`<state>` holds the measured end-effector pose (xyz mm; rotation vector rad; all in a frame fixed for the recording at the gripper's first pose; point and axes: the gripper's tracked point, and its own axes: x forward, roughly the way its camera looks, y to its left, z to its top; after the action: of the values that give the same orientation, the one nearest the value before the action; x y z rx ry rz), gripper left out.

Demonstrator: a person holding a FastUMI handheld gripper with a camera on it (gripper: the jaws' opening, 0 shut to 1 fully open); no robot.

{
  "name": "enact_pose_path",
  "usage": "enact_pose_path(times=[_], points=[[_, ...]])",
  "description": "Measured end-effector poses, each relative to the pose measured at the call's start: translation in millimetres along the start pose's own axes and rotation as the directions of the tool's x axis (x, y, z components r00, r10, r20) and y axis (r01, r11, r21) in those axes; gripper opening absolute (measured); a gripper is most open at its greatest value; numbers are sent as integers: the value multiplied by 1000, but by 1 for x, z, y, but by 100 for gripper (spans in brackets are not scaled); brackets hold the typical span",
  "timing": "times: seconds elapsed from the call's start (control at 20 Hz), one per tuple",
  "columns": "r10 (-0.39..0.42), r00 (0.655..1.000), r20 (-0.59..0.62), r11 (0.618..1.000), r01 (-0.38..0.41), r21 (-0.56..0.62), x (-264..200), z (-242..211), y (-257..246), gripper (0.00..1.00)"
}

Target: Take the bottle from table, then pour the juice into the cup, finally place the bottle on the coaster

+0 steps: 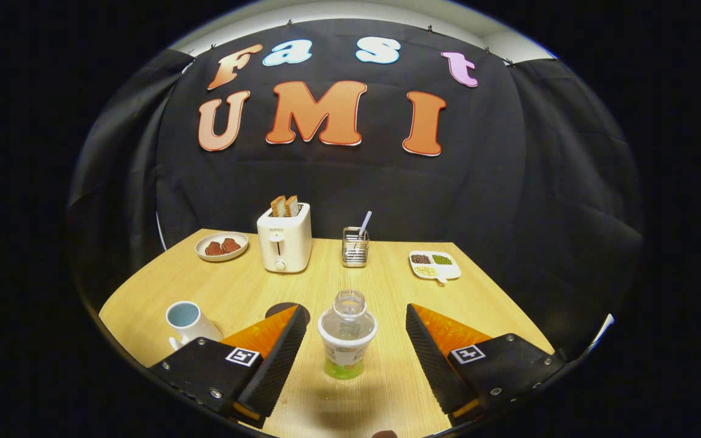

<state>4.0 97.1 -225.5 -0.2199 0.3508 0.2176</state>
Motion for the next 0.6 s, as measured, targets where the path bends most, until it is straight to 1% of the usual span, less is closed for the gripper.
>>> enact_pose_path(times=[0.3, 0.4, 0.6], points=[[5, 997, -73, 1000, -5, -10, 18, -42, 6, 98], [5, 996, -93, 1000, -5, 2, 25, -53, 6, 98], [1, 994, -113, 1000, 2, 24, 37, -65, 4, 98]])
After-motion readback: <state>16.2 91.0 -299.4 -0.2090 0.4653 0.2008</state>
